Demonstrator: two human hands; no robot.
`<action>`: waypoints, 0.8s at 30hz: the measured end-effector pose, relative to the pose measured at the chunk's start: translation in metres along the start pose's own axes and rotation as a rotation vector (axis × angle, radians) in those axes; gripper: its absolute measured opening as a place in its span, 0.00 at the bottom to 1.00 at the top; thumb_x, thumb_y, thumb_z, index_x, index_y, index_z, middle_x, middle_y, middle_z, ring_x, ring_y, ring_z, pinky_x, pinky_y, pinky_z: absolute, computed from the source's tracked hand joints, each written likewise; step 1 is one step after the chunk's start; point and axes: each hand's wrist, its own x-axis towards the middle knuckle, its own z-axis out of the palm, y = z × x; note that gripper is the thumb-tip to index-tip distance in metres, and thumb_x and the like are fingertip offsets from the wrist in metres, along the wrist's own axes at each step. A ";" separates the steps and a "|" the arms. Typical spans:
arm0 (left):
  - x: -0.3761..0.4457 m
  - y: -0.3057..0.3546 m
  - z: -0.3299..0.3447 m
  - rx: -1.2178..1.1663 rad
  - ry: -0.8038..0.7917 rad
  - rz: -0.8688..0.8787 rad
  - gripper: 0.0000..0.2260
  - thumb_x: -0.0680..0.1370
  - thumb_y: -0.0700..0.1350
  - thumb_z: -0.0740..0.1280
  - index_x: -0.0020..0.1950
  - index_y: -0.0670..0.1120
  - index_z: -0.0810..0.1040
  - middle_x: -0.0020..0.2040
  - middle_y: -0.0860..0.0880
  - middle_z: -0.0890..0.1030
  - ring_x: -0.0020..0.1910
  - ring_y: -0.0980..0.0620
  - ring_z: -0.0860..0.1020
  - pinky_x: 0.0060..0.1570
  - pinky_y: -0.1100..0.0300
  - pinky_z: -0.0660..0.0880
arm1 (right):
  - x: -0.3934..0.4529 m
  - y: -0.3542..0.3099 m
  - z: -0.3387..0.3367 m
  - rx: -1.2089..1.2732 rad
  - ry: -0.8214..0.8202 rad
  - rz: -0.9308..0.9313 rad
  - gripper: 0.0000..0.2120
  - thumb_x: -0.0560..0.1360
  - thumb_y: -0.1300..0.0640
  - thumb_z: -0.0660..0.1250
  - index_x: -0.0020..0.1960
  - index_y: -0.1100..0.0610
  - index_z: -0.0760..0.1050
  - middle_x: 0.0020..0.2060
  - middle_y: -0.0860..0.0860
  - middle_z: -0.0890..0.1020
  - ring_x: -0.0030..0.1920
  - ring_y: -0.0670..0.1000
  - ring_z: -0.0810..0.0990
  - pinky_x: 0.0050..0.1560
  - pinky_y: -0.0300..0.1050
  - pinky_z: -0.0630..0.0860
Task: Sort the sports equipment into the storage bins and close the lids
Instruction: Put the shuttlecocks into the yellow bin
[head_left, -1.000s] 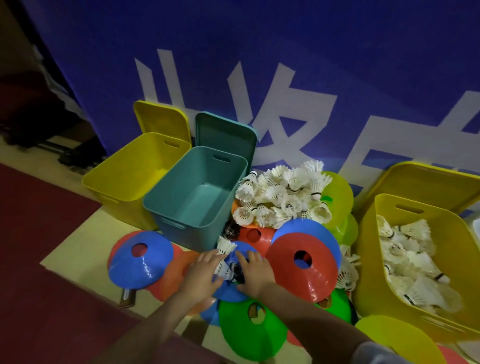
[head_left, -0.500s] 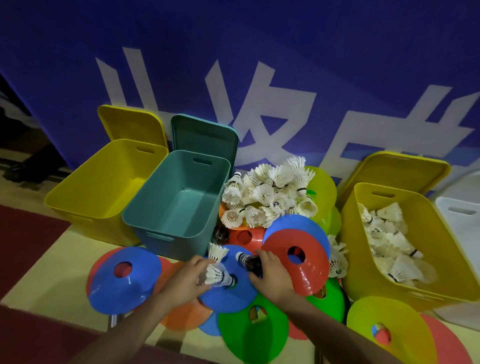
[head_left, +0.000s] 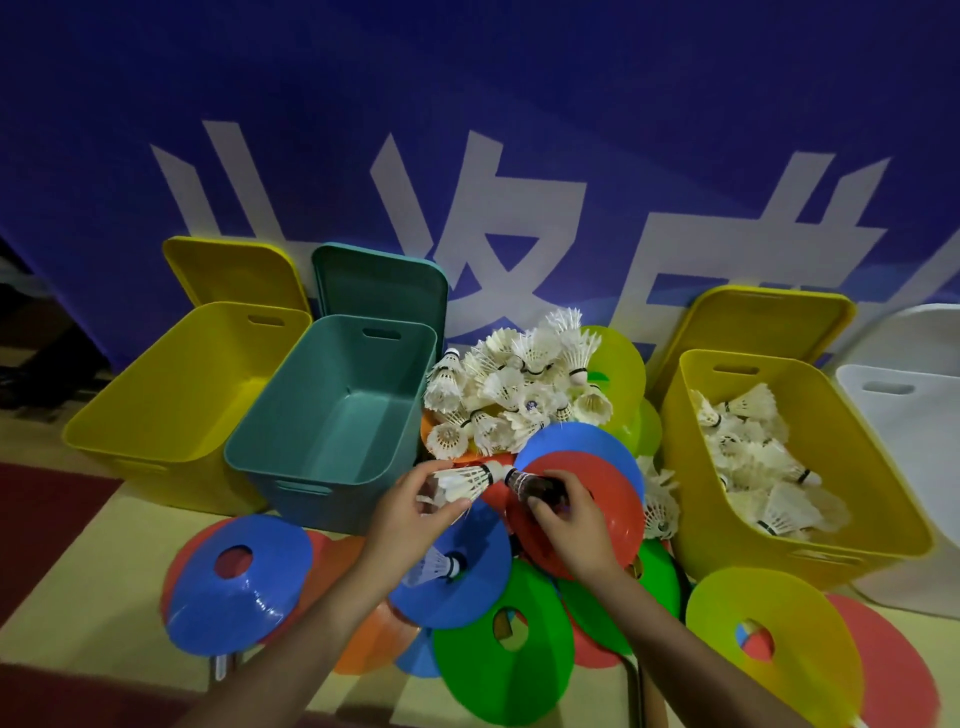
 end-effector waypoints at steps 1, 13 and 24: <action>0.003 0.006 0.006 -0.021 -0.007 -0.004 0.17 0.72 0.47 0.74 0.59 0.56 0.76 0.51 0.53 0.79 0.48 0.58 0.79 0.47 0.59 0.79 | 0.000 0.000 -0.005 0.033 0.023 0.004 0.14 0.74 0.55 0.70 0.58 0.51 0.73 0.52 0.47 0.79 0.54 0.49 0.77 0.49 0.37 0.71; 0.027 0.086 0.130 -0.129 -0.161 0.035 0.07 0.75 0.46 0.70 0.50 0.57 0.76 0.45 0.56 0.81 0.43 0.63 0.78 0.43 0.71 0.72 | -0.007 0.035 -0.132 0.243 0.337 0.055 0.14 0.74 0.61 0.70 0.58 0.53 0.74 0.51 0.50 0.79 0.48 0.39 0.77 0.42 0.30 0.73; 0.041 0.152 0.253 0.064 -0.239 0.152 0.13 0.76 0.50 0.68 0.60 0.51 0.74 0.55 0.54 0.71 0.48 0.64 0.73 0.43 0.77 0.68 | 0.000 0.108 -0.289 0.091 0.463 0.163 0.15 0.74 0.49 0.65 0.59 0.50 0.72 0.51 0.47 0.79 0.50 0.49 0.78 0.47 0.49 0.77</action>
